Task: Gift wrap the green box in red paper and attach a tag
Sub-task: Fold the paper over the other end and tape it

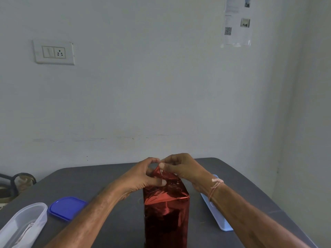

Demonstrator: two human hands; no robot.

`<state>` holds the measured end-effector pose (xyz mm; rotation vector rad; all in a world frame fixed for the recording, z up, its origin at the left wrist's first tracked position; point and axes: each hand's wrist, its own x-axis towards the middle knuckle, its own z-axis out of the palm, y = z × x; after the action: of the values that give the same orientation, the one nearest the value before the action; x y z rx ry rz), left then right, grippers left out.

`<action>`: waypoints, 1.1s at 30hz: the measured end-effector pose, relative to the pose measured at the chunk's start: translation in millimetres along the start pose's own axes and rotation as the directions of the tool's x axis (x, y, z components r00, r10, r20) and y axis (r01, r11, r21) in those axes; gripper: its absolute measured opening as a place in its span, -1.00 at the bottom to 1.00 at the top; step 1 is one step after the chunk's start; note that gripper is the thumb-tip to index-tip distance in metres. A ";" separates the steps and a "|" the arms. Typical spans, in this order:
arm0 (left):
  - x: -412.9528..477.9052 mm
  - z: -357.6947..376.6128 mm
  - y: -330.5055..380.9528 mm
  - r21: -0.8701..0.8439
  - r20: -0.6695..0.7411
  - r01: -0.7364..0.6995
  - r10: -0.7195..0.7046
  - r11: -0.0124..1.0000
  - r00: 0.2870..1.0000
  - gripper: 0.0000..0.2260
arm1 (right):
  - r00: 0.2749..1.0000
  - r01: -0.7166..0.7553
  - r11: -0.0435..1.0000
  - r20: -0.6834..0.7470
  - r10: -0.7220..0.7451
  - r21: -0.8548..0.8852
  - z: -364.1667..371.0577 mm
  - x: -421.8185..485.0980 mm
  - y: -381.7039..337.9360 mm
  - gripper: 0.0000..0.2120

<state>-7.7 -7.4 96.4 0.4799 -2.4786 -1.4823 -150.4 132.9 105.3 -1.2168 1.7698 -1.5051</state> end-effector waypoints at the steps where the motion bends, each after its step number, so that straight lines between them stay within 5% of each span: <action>1: -0.4 0.6 -0.7 -0.009 -0.001 -0.001 0.001 1.000 1.000 -0.29 | 1.000 -0.001 1.000 0.005 0.001 -0.015 0.3 1.4 -1.9 -0.75; 15: -16.8 10.0 -5.3 -0.187 -0.045 -0.038 0.030 0.982 0.999 -0.50 | 1.000 0.001 1.000 0.000 -0.001 -0.016 6.2 9.8 -9.3 -0.88; 23: -47.7 9.8 -10.4 -0.151 0.109 -0.033 0.050 0.988 0.993 -0.26 | 0.999 0.032 0.999 -0.023 -0.033 -0.040 7.0 3.2 -10.3 -0.88; 33: -53.4 19.9 -26.5 -0.130 -0.085 -0.090 0.079 0.987 0.993 -0.39 | 0.983 0.164 0.973 -0.050 -0.175 -0.164 10.7 -34.2 0.0 -0.90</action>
<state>39.3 17.5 62.9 0.3964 -2.2909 -1.5519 -125.6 157.4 97.0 -1.4459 1.9006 -1.5361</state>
